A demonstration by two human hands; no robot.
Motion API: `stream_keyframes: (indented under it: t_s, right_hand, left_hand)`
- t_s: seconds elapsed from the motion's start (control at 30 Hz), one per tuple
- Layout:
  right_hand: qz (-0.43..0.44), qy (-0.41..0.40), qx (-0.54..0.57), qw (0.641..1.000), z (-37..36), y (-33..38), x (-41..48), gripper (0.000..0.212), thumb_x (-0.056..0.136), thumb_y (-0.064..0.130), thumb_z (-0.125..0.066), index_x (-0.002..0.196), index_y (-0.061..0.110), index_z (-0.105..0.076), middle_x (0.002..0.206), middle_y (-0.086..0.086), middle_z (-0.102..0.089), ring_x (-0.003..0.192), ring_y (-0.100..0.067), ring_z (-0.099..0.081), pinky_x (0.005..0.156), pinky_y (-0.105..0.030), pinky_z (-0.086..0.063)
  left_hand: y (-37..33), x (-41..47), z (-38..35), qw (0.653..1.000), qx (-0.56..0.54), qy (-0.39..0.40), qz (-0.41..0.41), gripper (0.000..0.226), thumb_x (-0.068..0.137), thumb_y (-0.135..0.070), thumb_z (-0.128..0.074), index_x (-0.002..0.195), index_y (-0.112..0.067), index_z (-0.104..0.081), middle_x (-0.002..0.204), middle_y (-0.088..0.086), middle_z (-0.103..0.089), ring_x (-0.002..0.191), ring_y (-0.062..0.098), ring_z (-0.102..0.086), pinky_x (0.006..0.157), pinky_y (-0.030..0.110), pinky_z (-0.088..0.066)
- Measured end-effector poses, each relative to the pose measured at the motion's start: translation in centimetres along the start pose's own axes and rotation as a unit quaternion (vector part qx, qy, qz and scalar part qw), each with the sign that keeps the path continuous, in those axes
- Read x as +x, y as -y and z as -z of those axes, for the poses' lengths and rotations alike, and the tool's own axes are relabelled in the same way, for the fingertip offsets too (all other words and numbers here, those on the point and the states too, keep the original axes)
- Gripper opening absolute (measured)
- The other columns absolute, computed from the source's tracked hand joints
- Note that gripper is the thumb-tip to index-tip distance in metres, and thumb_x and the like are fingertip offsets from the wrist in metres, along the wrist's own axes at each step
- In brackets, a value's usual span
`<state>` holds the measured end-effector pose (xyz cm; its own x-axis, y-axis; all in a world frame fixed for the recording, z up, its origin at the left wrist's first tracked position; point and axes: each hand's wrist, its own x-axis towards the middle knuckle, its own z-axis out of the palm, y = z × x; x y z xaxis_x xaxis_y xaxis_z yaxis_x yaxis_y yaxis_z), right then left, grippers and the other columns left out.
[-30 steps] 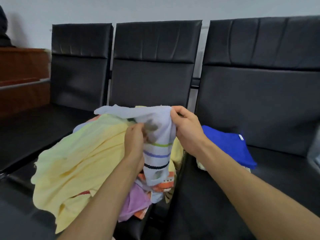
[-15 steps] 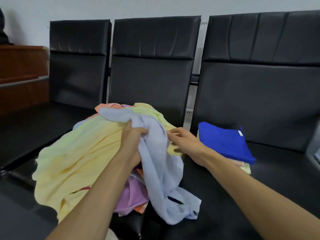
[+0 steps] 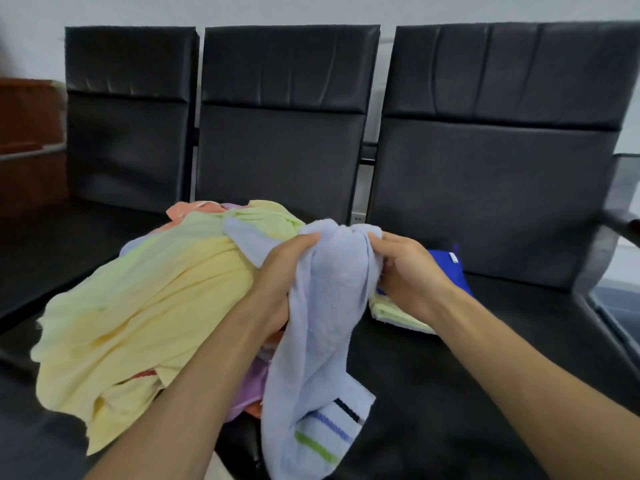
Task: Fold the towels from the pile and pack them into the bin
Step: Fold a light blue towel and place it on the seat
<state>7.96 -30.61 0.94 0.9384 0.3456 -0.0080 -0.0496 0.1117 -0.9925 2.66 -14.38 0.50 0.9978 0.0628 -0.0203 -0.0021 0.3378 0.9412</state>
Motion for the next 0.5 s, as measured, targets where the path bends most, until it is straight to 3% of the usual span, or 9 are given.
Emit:
stream_keyframes:
  t_s: [0.03,0.13,0.23,0.3,0.37,0.43,0.5]
  right_hand:
    - [0.013,-0.003,0.004,1.000,0.8,0.7,-0.9,0.029,0.100,0.018,-0.045,0.118,0.008,-0.066,0.112,-0.006,-0.071,0.094,-0.017,-0.065,0.072,-0.023,-0.049]
    - [0.047,-0.027,0.015,0.998,4.0,2.8,-3.6,0.027,0.101,0.018,-0.043,0.111,0.007,-0.066,0.101,-0.006,-0.071,0.088,-0.016,-0.066,0.071,-0.026,-0.051]
    - [0.066,-0.051,-0.043,0.996,8.1,3.6,-6.3,0.024,0.100,0.021,-0.047,0.109,0.011,-0.067,0.102,-0.006,-0.068,0.092,-0.020,-0.061,0.078,-0.033,-0.047]
    - [0.055,-0.028,-0.112,0.992,10.9,2.9,-7.9,0.024,0.096,0.032,-0.054,0.112,0.019,-0.068,0.108,-0.004,-0.066,0.098,-0.020,-0.059,0.083,-0.038,-0.042]
    - [0.021,0.012,-0.167,0.986,13.1,1.0,-9.0,0.040,0.087,0.048,-0.063,0.124,0.033,-0.062,0.126,0.007,-0.062,0.116,-0.013,-0.057,0.100,-0.038,-0.041]
    - [-0.029,0.030,-0.199,0.979,14.8,-1.8,-10.1,0.064,0.078,0.059,-0.068,0.137,0.042,-0.049,0.143,0.018,-0.048,0.132,-0.008,-0.046,0.111,-0.043,-0.036]
    - [-0.057,0.014,-0.173,0.983,15.9,-4.7,-10.8,0.060,0.079,0.052,-0.069,0.135,0.041,-0.052,0.142,0.015,-0.050,0.133,-0.012,-0.046,0.112,-0.047,-0.036]
  left_hand:
    - [0.8,0.5,-0.4,1.000,0.020,-0.006,-0.024,0.019,0.093,-0.032,-0.058,0.087,-0.017,-0.068,0.074,-0.001,-0.072,0.071,0.015,-0.069,0.066,0.031,-0.059]
    - [1.6,-0.1,-3.1,0.997,0.069,0.033,-0.011,0.017,0.093,-0.030,-0.058,0.096,-0.015,-0.064,0.088,0.004,-0.070,0.082,0.017,-0.067,0.075,0.033,-0.056]
    - [3.6,0.2,-5.4,0.992,0.114,0.039,0.020,0.034,0.086,-0.037,-0.065,0.105,-0.010,-0.068,0.102,0.015,-0.069,0.093,0.025,-0.064,0.080,0.036,-0.050]
    - [5.0,0.2,-6.8,0.986,0.152,0.060,0.022,0.038,0.081,-0.037,-0.068,0.100,-0.004,-0.070,0.093,0.017,-0.067,0.085,0.025,-0.058,0.077,0.037,-0.043]
    - [6.1,0.3,-7.7,0.980,0.190,0.054,0.034,0.020,0.088,-0.026,-0.064,0.086,-0.007,-0.072,0.077,0.004,-0.070,0.072,0.016,-0.062,0.069,0.030,-0.046]
    - [7.1,0.6,-8.3,0.958,0.284,0.043,0.025,0.019,0.092,-0.020,-0.058,0.084,-0.008,-0.071,0.072,-0.001,-0.069,0.067,0.012,-0.061,0.064,0.027,-0.047]
    - [8.7,1.2,-8.4,0.892,0.448,0.061,-0.023,0.021,0.090,-0.023,-0.057,0.094,-0.004,-0.065,0.085,0.002,-0.067,0.078,0.018,-0.061,0.071,0.033,-0.047]
